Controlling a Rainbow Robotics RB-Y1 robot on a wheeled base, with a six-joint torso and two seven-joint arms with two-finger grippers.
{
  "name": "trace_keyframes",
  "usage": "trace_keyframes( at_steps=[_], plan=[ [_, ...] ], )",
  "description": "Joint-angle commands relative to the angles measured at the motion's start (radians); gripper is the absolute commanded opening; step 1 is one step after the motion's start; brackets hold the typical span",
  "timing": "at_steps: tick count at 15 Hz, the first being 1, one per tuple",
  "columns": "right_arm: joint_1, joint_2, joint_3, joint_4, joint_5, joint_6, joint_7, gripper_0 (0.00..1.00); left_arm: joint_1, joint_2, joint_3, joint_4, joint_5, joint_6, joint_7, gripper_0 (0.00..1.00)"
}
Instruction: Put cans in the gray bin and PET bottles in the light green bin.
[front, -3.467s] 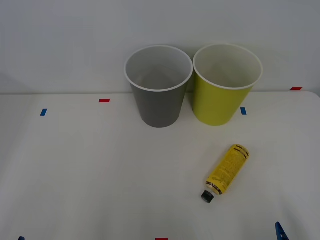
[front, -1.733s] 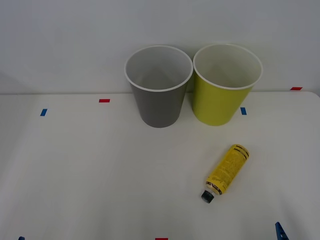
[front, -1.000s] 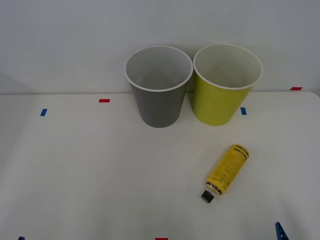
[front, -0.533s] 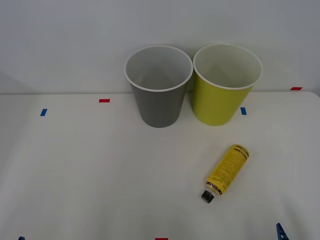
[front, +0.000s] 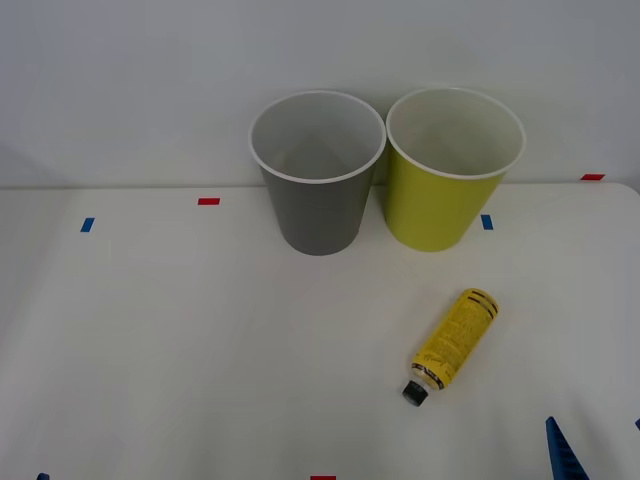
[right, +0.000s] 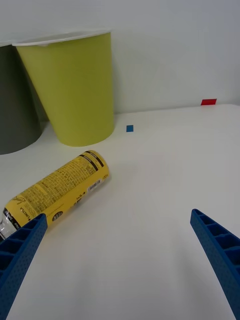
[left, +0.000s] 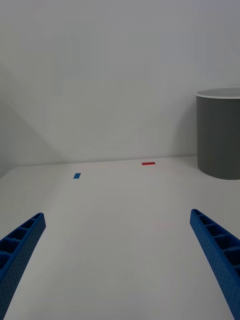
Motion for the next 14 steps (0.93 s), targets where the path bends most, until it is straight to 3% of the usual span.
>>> trace_keyframes(
  at_steps=[1,6,9,14],
  plan=[
    [-0.011,0.002,0.018,-0.155,-0.125,0.244,-0.001,1.0,0.0,0.0,0.0,0.0,0.0,0.0,0.0,1.0],
    [-0.109,-0.013,-0.016,-0.2,-0.286,0.45,-0.024,1.0,0.0,0.0,0.0,0.0,0.0,0.0,0.0,1.0],
    [-0.186,-0.016,-0.066,-0.218,-0.382,0.632,-0.067,1.0,0.0,0.0,0.0,0.0,0.0,0.0,0.0,1.0],
    [-0.379,-0.049,-0.086,-0.25,-0.353,0.913,-0.314,1.0,0.0,0.0,0.0,0.0,0.0,0.0,0.0,1.0]
  ],
)
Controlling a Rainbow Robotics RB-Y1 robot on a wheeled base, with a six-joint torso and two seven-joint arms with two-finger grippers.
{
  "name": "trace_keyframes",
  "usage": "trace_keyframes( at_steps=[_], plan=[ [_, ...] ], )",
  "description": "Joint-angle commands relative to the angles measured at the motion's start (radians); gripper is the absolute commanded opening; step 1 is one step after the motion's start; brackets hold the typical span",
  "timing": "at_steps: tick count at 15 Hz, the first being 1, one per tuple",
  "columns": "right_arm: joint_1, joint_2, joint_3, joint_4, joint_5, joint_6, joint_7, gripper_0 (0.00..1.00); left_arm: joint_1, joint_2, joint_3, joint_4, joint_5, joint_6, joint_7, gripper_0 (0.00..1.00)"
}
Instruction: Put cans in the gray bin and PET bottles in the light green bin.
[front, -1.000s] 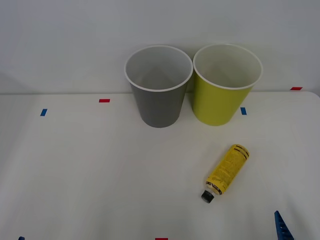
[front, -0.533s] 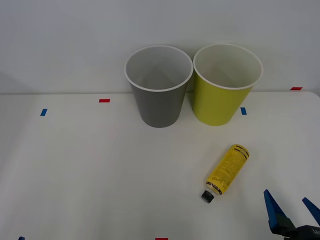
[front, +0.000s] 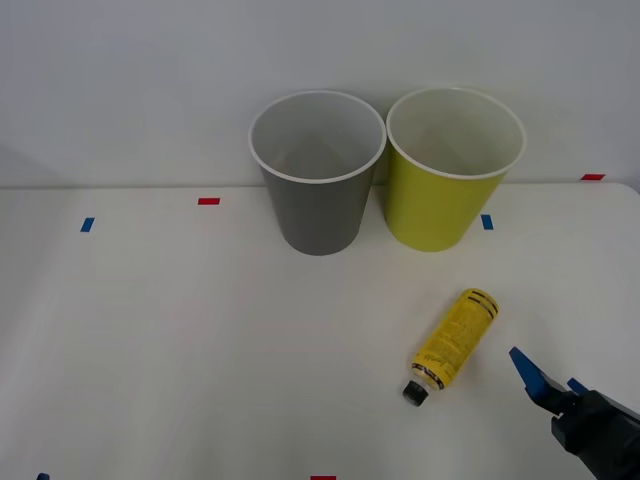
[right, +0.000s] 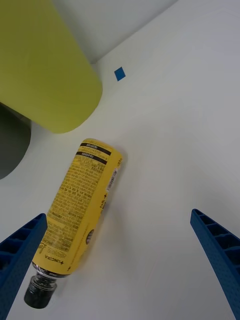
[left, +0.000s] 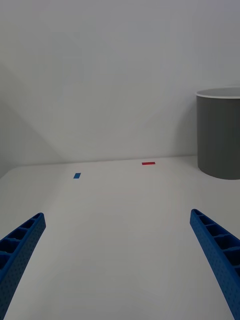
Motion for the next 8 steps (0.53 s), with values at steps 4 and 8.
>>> trace_keyframes(
  at_steps=[4,8],
  plan=[
    [-0.276,-0.046,-0.003,-0.007,0.067,0.338,-0.284,1.0,0.0,0.0,0.0,0.0,0.0,0.0,0.0,1.0],
    [-0.398,-0.1,0.074,-0.007,0.194,0.533,-0.534,1.0,0.0,0.0,0.0,0.0,0.0,0.0,0.0,1.0]
  ],
)
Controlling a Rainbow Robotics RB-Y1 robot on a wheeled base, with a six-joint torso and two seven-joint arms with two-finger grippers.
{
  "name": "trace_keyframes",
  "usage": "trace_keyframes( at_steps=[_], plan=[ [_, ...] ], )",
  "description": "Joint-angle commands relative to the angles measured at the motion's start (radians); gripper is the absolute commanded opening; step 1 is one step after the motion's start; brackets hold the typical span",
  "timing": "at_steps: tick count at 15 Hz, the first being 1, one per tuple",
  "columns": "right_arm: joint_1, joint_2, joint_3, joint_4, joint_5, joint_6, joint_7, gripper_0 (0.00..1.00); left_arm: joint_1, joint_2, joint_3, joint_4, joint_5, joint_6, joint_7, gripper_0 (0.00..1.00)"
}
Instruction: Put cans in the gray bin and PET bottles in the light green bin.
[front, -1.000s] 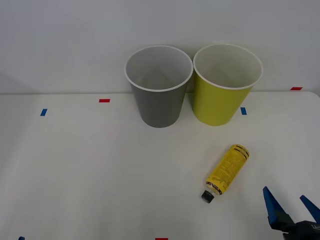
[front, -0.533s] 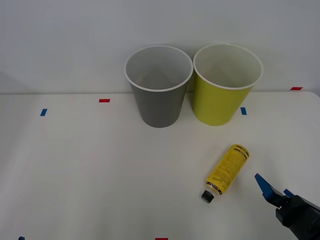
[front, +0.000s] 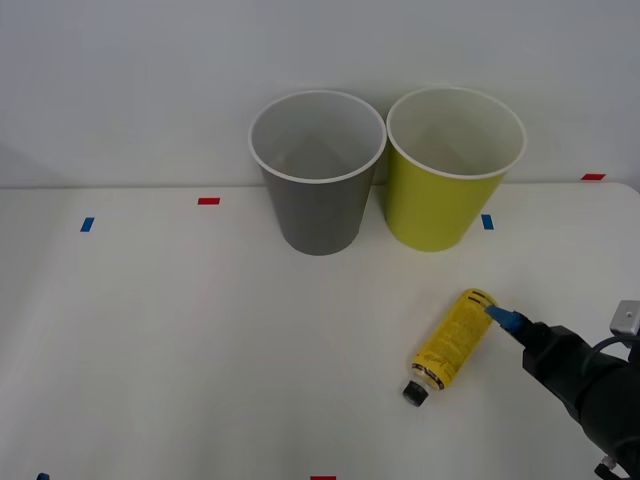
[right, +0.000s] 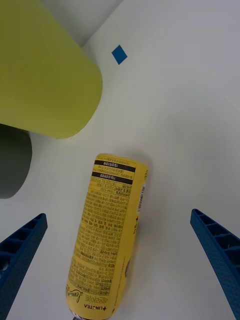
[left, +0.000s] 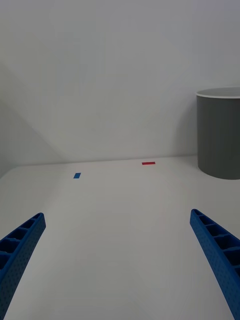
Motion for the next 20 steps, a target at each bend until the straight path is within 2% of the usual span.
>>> trace_keyframes(
  at_steps=[1,4,8,12,16,20],
  plan=[
    [-0.106,-0.067,0.087,0.0,0.108,0.15,-0.239,1.0,0.0,0.0,0.0,0.0,0.0,0.0,0.0,1.0],
    [-0.202,-0.099,0.118,0.0,0.088,0.27,-0.361,1.0,0.0,0.0,0.0,0.0,0.0,0.0,0.0,1.0],
    [-0.344,-0.132,0.121,0.029,-0.015,0.457,-0.373,1.0,0.0,0.0,0.0,0.0,0.0,0.0,0.0,1.0],
    [-0.468,-0.189,0.138,0.157,-0.147,0.475,-0.379,1.0,0.0,0.0,0.0,0.0,0.0,0.0,0.0,1.0],
    [-0.504,-0.254,0.161,0.196,-0.191,0.477,-0.387,1.0,0.0,0.0,0.0,0.0,0.0,0.0,0.0,1.0],
    [-0.596,-0.289,0.213,0.259,-0.3,0.478,-0.482,1.0,0.0,0.0,0.0,0.0,0.0,0.0,0.0,1.0]
  ],
)
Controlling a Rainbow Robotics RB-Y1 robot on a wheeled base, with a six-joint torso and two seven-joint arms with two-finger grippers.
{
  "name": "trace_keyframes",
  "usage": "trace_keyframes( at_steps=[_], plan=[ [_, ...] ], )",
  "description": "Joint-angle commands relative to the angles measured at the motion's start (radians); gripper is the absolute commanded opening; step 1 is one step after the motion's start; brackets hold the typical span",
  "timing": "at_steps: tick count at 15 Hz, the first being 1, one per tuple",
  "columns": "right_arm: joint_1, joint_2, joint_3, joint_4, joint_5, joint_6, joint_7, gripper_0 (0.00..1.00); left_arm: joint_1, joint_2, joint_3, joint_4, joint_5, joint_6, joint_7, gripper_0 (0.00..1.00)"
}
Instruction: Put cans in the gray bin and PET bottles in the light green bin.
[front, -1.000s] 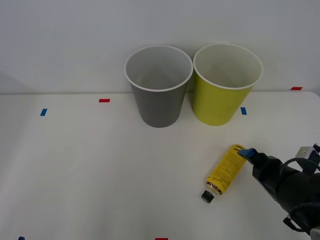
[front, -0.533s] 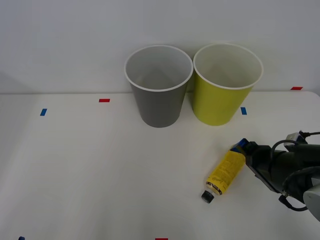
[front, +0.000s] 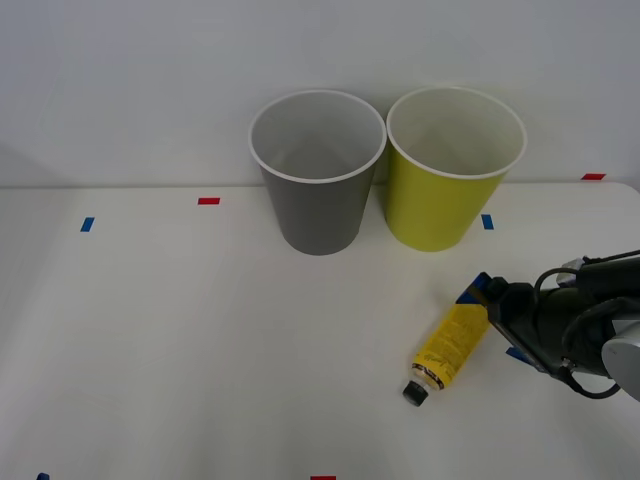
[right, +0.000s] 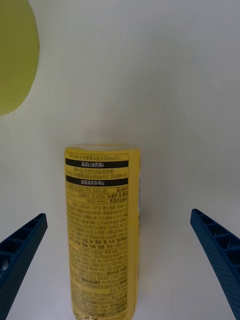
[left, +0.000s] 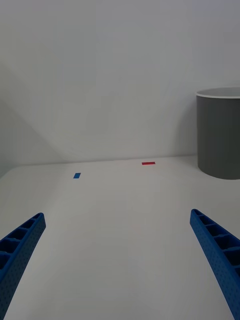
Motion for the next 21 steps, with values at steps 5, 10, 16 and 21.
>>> trace_keyframes(
  at_steps=[5,10,16,21],
  plan=[
    [-0.155,-0.09,0.106,0.128,-0.111,0.0,-0.079,1.0,0.0,0.0,0.0,0.0,0.0,0.0,0.0,1.0],
    [-0.207,-0.1,0.18,0.214,-0.135,-0.049,-0.084,1.0,0.0,0.0,0.0,0.0,0.0,0.0,0.0,1.0],
    [-0.242,-0.087,0.229,0.249,-0.146,-0.061,-0.084,1.0,0.0,0.0,0.0,0.0,0.0,0.0,0.0,1.0],
    [-0.248,-0.081,0.236,0.274,-0.141,-0.095,-0.071,0.32,0.0,0.0,0.0,0.0,0.0,0.0,0.0,1.0]
  ],
)
